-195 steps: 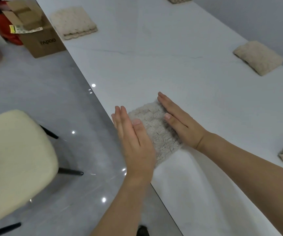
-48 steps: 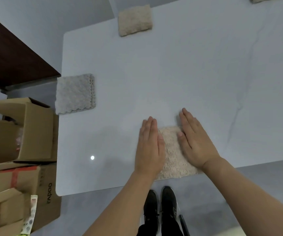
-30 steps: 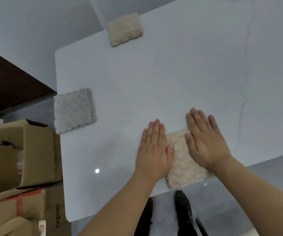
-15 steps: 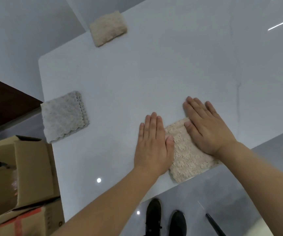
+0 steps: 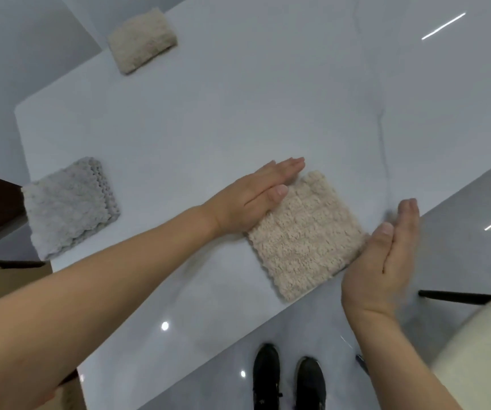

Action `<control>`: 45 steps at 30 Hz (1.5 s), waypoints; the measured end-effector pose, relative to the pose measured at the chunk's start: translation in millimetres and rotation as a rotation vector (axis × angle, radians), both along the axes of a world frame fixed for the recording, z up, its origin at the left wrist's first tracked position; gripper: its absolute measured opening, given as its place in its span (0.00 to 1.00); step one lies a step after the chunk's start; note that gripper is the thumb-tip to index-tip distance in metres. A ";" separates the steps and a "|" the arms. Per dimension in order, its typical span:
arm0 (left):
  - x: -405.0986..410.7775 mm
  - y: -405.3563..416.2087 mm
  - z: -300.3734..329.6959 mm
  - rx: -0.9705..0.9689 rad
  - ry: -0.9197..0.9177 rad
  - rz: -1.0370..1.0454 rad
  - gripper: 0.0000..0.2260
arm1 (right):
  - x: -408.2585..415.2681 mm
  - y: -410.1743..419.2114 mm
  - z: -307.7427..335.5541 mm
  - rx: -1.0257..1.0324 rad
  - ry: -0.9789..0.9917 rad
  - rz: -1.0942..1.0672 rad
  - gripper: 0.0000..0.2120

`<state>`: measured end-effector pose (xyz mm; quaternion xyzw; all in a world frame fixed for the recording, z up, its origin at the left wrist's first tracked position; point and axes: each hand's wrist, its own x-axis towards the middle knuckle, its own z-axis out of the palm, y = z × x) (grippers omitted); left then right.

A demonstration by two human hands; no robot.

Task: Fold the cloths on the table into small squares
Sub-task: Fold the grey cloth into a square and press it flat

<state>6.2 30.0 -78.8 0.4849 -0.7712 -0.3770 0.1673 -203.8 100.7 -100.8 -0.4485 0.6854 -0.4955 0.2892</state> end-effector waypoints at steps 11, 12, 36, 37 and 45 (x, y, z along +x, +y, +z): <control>-17.9 0.0 7.1 0.072 0.121 -0.024 0.24 | 35.4 3.7 -6.7 -0.064 0.130 -0.035 0.29; -18.1 0.2 7.4 0.067 0.113 -0.037 0.24 | 35.6 3.3 -7.6 -0.067 0.129 -0.042 0.29; 60.0 48.5 7.1 -0.226 -0.324 0.466 0.26 | 91.6 -57.8 45.5 0.061 0.814 0.601 0.30; 67.2 54.0 7.8 -0.233 -0.348 0.496 0.26 | 103.8 -59.4 44.0 0.040 0.814 0.658 0.30; 125.4 93.1 18.0 -0.327 -0.458 0.696 0.26 | 184.3 -55.0 27.3 -0.033 0.830 0.962 0.31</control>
